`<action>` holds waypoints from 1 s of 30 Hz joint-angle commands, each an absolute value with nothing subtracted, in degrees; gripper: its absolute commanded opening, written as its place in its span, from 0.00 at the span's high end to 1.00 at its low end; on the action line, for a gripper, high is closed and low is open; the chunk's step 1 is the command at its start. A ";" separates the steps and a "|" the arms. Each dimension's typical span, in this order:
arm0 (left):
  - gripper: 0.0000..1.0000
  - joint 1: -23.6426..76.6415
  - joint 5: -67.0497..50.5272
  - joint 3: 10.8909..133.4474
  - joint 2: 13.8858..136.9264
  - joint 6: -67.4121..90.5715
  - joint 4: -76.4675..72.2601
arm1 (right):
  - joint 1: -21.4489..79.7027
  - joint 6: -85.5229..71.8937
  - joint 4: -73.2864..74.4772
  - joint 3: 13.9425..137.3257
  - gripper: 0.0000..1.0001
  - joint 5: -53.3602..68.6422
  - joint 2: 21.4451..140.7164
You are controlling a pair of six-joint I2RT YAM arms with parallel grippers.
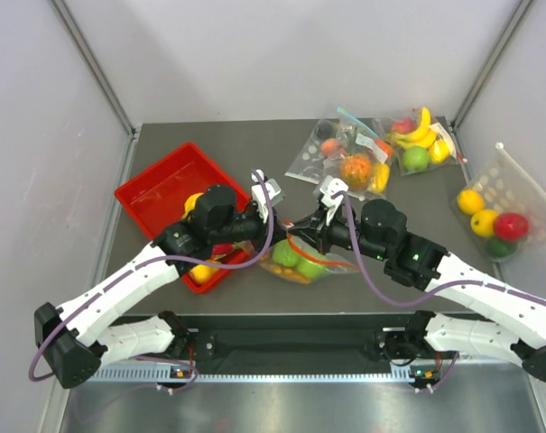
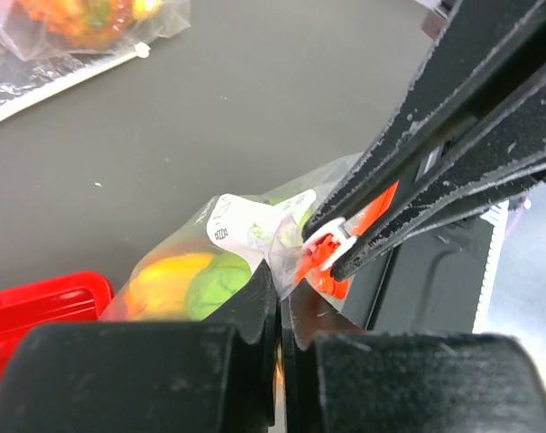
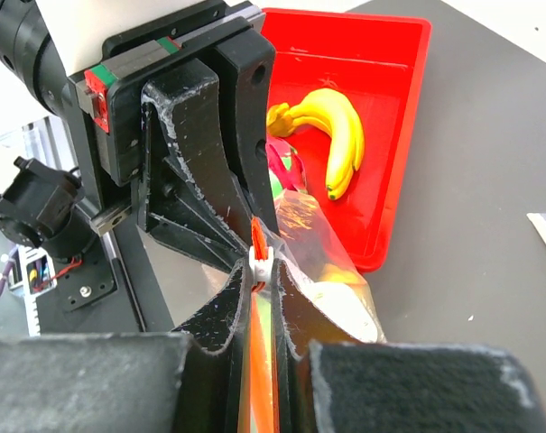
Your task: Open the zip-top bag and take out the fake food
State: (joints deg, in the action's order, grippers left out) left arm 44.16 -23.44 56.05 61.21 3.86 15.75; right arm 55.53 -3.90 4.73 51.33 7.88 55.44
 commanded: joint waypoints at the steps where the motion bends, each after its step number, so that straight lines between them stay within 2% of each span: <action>1: 1.00 42.80 -15.56 56.51 58.45 5.44 6.51 | 57.39 -6.76 10.20 49.66 1.00 7.56 53.35; 7: 1.00 42.80 -21.26 56.60 59.24 6.77 3.34 | 57.83 -8.35 10.90 50.36 1.00 2.73 53.53; 8: 0.92 42.80 -23.01 56.51 59.15 6.68 3.34 | 57.83 -8.35 10.99 50.62 1.00 2.12 53.44; 10: 0.82 42.80 -24.52 56.34 58.36 4.85 4.21 | 57.75 -8.26 11.95 51.50 1.00 0.80 53.17; 11: 0.68 42.80 -24.87 56.34 57.32 4.05 5.70 | 57.83 -8.09 12.30 51.85 1.00 0.44 53.00; 15: 0.54 42.71 -28.64 56.69 54.85 -0.78 9.22 | 57.83 -6.68 14.94 54.74 1.00 0.44 53.00; 23: 0.52 42.45 -40.50 57.22 55.72 -1.05 8.70 | 57.83 -5.19 20.30 59.32 1.00 3.43 52.65; 30: 0.52 42.45 -43.68 56.61 57.31 -0.09 5.20 | 57.48 -5.62 21.35 60.29 1.00 5.97 50.71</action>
State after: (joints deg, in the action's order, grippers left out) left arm 42.72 -39.94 55.77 57.56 -0.08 11.18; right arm 56.62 -6.00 21.19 56.82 4.10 52.31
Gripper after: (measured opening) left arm 0.482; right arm 0.046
